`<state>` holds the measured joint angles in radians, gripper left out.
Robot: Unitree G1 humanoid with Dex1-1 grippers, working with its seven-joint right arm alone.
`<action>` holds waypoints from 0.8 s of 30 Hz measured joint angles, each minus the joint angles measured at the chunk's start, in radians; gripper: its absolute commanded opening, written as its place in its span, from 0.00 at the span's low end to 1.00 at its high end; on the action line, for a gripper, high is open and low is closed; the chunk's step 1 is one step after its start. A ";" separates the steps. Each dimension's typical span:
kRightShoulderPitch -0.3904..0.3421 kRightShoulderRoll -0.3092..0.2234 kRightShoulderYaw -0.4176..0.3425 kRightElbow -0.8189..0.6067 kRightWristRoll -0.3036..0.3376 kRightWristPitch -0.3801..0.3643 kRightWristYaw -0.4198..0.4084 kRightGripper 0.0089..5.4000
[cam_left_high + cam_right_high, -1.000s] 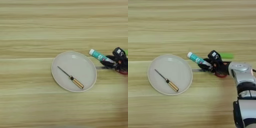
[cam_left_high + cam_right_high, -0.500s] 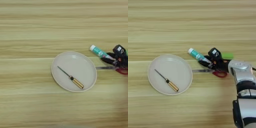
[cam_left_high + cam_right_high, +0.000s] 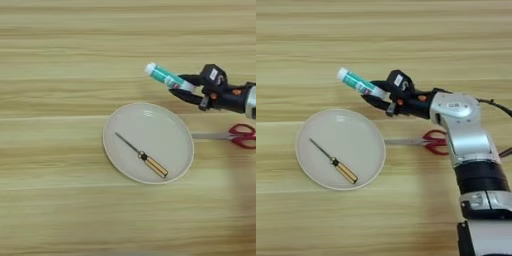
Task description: Move the objects on the table
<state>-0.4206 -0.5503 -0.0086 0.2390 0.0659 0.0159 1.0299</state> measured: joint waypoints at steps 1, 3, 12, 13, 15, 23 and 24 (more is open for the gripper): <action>0.005 0.001 0.003 -0.022 0.000 0.015 -0.002 0.31; 0.029 0.011 0.030 -0.092 0.000 0.050 -0.001 0.31; 0.092 0.042 0.119 -0.135 -0.003 0.107 0.004 0.31; 0.094 0.043 0.122 -0.134 -0.004 0.107 0.004 0.31; 0.098 0.044 0.130 -0.114 -0.005 0.107 0.004 0.31; 0.122 0.052 0.163 -0.047 -0.014 0.104 0.007 0.31; 0.124 0.052 0.168 -0.032 -0.017 0.104 0.007 0.31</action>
<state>-0.2963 -0.4980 0.1591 0.2072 0.0487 0.1204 1.0372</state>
